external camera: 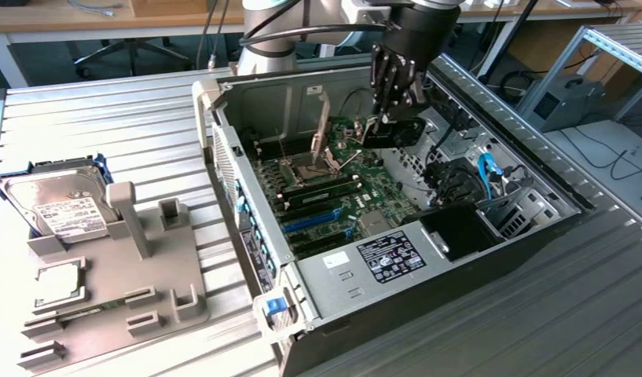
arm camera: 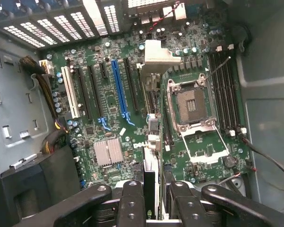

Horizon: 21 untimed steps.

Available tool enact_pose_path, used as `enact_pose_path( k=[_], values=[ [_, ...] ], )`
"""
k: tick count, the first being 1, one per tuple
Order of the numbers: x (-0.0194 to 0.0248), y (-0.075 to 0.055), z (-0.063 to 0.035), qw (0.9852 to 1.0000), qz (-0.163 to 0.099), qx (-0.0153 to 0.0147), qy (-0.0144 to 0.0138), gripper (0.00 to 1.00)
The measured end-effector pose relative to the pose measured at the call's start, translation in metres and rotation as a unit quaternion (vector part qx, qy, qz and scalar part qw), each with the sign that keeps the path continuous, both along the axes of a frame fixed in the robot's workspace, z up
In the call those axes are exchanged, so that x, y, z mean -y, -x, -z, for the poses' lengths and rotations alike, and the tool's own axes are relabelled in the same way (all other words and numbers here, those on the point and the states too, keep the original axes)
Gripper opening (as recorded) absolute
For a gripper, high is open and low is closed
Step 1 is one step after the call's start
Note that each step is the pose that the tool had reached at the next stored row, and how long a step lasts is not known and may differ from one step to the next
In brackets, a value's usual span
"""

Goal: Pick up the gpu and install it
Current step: 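Insert the gpu into the slot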

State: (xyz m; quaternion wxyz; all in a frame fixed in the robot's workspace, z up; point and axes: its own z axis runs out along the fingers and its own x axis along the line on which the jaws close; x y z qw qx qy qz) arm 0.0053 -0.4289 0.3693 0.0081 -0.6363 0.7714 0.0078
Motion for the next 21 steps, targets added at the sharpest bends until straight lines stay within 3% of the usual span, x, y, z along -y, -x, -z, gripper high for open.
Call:
enact_pose_path(
  k=[21],
  values=[
    [0.0000, 0.0000, 0.0011, 0.9987, -0.051, 0.0000, 0.0000, 0.26]
  ],
)
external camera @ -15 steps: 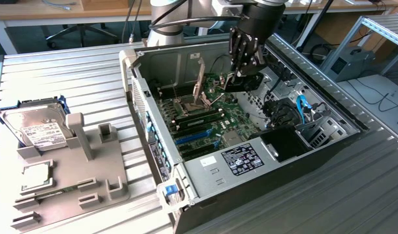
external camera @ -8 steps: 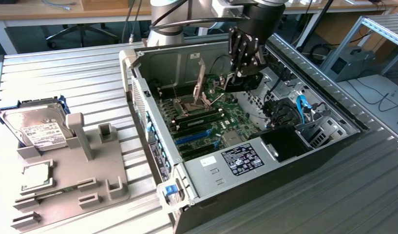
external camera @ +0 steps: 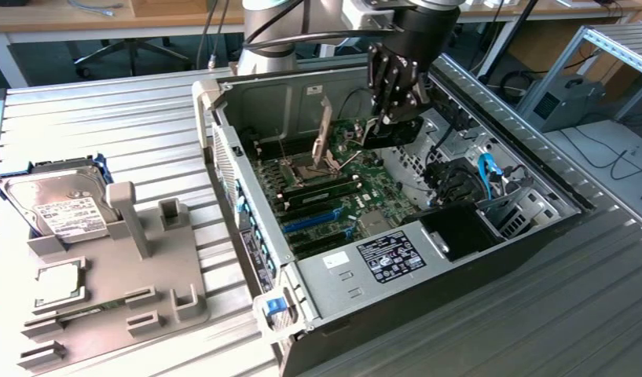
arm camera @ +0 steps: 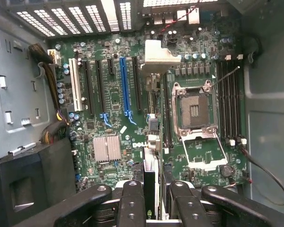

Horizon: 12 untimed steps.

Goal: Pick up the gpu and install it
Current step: 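Insert the gpu into the slot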

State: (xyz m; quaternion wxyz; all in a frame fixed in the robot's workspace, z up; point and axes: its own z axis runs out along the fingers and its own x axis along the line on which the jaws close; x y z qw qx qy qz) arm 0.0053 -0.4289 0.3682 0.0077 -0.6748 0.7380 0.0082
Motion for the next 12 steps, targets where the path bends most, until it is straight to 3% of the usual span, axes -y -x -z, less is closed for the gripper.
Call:
enact_pose_path(
  k=[12],
  values=[
    [0.0000, 0.0000, 0.0006, 0.9998, -0.021, 0.0000, 0.0000, 0.26]
  ],
)
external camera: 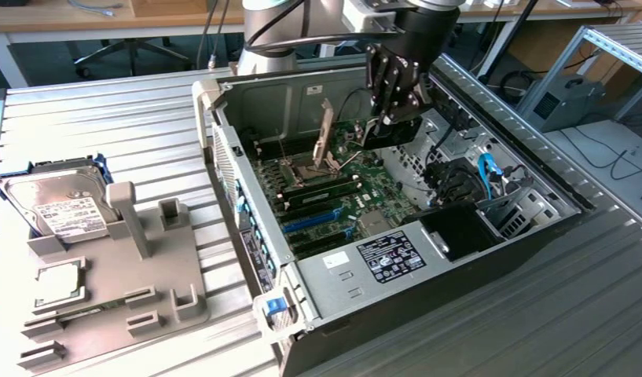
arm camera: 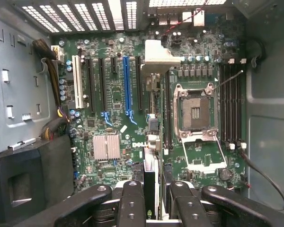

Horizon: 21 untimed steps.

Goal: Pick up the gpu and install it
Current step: 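Insert the gpu into the slot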

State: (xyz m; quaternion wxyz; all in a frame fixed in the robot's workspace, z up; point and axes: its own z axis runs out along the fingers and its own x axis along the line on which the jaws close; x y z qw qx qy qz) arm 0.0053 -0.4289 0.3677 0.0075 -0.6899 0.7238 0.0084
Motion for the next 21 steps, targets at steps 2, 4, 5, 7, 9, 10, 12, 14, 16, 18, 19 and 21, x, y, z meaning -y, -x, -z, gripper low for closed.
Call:
enact_pose_path(
  k=[2, 4, 5, 7, 9, 10, 12, 14, 16, 18, 19, 21],
  values=[
    [0.0000, 0.0000, 0.0001, 1.0000, -0.003, 0.0000, 0.0000, 0.26],
    [0.0000, 0.0000, 0.0002, 1.0000, -0.007, 0.0000, 0.0000, 0.26],
    [0.0000, 0.0000, 0.0002, 1.0000, -0.009, 0.0000, 0.0000, 0.26],
    [0.0000, 0.0000, 0.0004, 0.9999, -0.014, 0.0000, 0.0000, 0.26],
    [0.0000, 0.0000, 0.0005, 0.9998, -0.018, 0.0000, 0.0000, 0.26],
    [0.0000, 0.0000, 0.0005, 0.9998, -0.019, 0.0000, 0.0000, 0.26],
    [0.0000, 0.0000, 0.0007, 0.9997, -0.023, 0.0000, 0.0000, 0.26],
    [0.0000, 0.0000, 0.0008, 0.9996, -0.027, 0.0000, 0.0000, 0.26],
    [0.0000, 0.0000, 0.0009, 0.9995, -0.031, 0.0000, 0.0000, 0.26],
    [0.0000, 0.0000, 0.0011, 0.9994, -0.035, 0.0000, 0.0000, 0.26],
    [0.0000, 0.0000, 0.0011, 0.9993, -0.036, 0.0000, 0.0000, 0.26],
    [0.0000, 0.0000, 0.0013, 0.9992, -0.041, 0.0000, 0.0000, 0.26]
  ],
)
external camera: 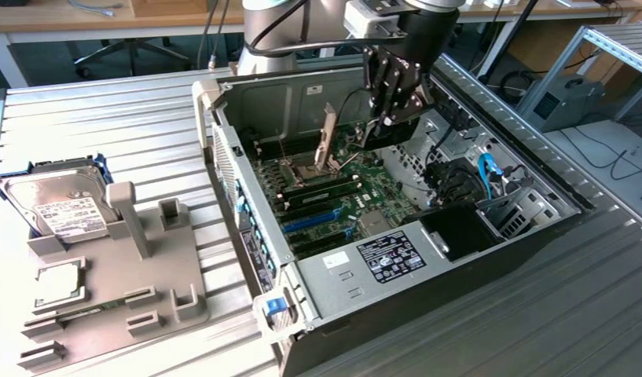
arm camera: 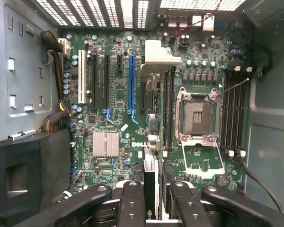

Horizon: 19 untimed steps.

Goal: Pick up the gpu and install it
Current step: 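Insert the gpu into the slot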

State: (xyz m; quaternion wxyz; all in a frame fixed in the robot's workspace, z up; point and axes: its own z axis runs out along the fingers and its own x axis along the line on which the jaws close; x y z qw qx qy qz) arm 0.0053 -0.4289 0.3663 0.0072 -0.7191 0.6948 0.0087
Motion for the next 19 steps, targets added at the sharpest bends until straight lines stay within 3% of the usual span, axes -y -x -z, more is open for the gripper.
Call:
enact_pose_path(
  k=[8, 13, 19],
  values=[
    [0.0004, 0.0000, 0.0014, 1.0000, -0.007, 0.0000, -0.0001, 0.26],
    [0.0048, 0.0002, 0.0020, 1.0000, -0.005, 0.0000, 0.0000, 0.26],
    [0.0067, 0.0004, 0.0036, 1.0000, -0.005, 0.0000, 0.0000, 0.26]
  ],
)
